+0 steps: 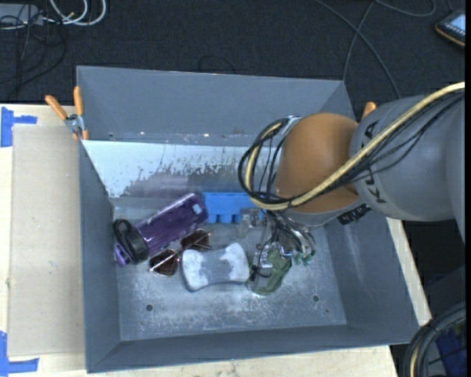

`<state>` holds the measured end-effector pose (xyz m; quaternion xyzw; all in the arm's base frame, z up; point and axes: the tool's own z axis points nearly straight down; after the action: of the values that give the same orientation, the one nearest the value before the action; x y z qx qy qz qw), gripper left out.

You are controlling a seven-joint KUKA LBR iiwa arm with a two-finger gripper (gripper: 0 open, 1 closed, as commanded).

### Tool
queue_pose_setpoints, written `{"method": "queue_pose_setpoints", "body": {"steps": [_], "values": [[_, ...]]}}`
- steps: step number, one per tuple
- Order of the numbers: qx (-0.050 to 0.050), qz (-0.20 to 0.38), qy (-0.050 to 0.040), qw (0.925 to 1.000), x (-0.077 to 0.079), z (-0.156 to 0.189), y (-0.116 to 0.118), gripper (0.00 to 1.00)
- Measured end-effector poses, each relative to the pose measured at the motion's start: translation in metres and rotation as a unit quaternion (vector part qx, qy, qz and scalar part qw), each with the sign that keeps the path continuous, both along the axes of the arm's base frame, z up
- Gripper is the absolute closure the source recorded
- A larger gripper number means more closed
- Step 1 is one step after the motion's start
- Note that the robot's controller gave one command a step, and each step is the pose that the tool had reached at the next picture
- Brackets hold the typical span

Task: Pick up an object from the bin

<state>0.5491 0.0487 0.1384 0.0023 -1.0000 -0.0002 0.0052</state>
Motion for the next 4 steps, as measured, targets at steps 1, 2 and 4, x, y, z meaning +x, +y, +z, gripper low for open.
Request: {"method": "queue_pose_setpoints", "body": {"steps": [1, 2, 4], "values": [[0.000, -0.001, -0.0040, 1.0000, 0.002, 0.004, 0.000, 0.00], [0.001, 0.040, -0.0005, 0.9992, 0.001, -0.072, 0.040, 0.00], [0.002, 0.179, 0.0006, 0.9838, -0.033, -0.036, 0.062, 0.00]]}}
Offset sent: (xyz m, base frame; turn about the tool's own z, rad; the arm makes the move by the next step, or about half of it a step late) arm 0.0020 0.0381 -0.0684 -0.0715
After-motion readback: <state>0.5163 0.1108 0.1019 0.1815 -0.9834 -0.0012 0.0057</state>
